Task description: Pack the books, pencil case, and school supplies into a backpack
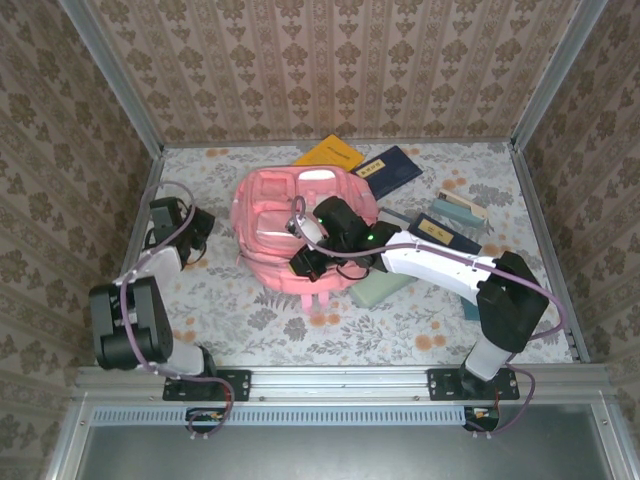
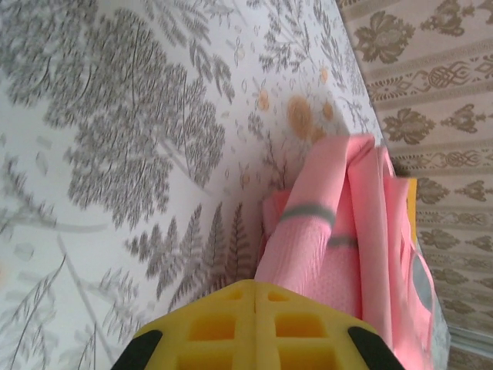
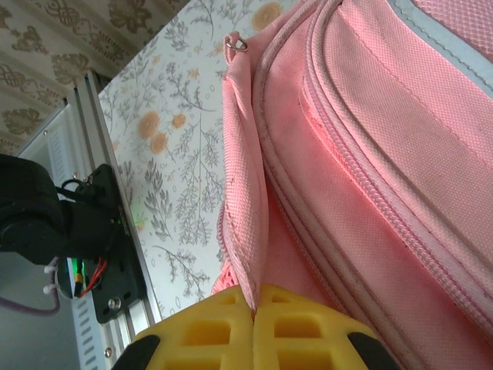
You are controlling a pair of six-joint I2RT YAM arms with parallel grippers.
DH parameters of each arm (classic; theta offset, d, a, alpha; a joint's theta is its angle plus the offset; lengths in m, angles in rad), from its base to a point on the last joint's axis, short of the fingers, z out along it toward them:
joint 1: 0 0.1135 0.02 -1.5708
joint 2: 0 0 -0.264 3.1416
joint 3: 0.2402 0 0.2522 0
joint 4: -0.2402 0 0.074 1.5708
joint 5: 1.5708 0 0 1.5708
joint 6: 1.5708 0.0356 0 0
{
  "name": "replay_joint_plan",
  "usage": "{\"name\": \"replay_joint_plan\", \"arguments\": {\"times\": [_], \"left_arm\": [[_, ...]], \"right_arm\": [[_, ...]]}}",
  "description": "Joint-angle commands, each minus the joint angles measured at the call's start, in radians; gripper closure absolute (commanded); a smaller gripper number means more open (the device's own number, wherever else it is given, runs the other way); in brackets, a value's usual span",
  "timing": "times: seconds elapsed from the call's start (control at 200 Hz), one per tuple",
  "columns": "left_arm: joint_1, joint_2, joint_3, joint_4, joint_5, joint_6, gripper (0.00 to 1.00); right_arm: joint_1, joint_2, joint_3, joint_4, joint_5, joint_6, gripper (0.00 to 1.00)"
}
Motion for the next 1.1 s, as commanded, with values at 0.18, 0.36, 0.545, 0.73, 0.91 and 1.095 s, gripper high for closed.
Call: {"name": "replay_joint_plan", "arguments": {"times": [0.18,0.36,0.545,0.73,0.91,1.095], "left_arm": [[0.007,0.055,0.048,-0.005,0.124,0.036,0.79],[0.011,-0.076,-0.107,-0.049,0.227,0.015,0.53],[0.017,-0.180,-0.270,0.053,0.308,-0.110,0.47],[0.018,-0.261,-0.358,0.105,0.379,-0.194,0.38],[0.018,-0.288,-0.424,0.193,0.403,-0.271,0.37],[0.017,-0.219,-0.459,0.362,0.443,-0.362,0.40]], "right_arm": [[-0.006,-0.032,-0.001,0.022,-0.016,-0.019,1.00],[-0.036,-0.022,0.005,0.064,-0.020,0.014,1.00],[-0.049,-0.012,0.019,0.075,-0.028,0.022,1.00],[-0.053,-0.005,0.024,0.081,-0.028,0.028,1.00],[-0.053,-0.002,0.022,0.089,-0.031,0.041,1.00],[-0.053,-0.001,0.021,0.091,-0.035,0.047,1.00]]}}
